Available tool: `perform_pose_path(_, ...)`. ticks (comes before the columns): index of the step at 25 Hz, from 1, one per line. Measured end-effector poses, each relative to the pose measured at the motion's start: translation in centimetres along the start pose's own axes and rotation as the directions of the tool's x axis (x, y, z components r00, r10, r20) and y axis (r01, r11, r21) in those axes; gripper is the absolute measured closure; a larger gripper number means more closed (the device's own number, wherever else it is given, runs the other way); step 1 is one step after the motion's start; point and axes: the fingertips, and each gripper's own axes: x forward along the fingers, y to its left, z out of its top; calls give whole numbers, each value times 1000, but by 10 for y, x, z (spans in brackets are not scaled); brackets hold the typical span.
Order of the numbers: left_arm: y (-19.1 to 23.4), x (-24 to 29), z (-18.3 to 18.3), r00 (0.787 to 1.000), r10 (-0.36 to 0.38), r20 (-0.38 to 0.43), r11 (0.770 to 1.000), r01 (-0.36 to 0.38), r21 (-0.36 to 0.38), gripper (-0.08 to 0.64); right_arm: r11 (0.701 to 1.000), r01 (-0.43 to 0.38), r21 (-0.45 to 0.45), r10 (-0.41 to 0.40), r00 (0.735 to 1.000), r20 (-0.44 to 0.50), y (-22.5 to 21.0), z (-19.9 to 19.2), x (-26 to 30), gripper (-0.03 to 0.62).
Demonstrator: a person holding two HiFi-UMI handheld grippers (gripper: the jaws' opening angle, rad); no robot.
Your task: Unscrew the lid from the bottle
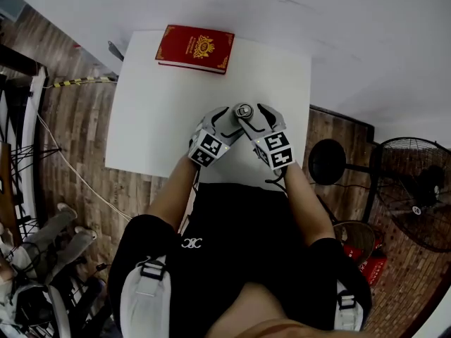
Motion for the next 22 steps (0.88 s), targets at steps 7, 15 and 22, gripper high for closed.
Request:
perform_pose_path(7, 1, 17, 2, 999, -39, 15, 999, 38, 14, 181, 999, 19, -31, -21, 998, -59, 3, -7, 12, 331)
perform_pose_path(15, 5, 20, 1, 997, -59, 47, 998, 57, 40, 215, 979, -54, -196, 31, 993, -116, 5, -14, 16, 360)
perform_pose_path(22, 5, 20, -1, 995, -95, 44, 993, 91, 74, 216, 734, -431, -524, 278, 896, -348, 8, -29, 17, 360)
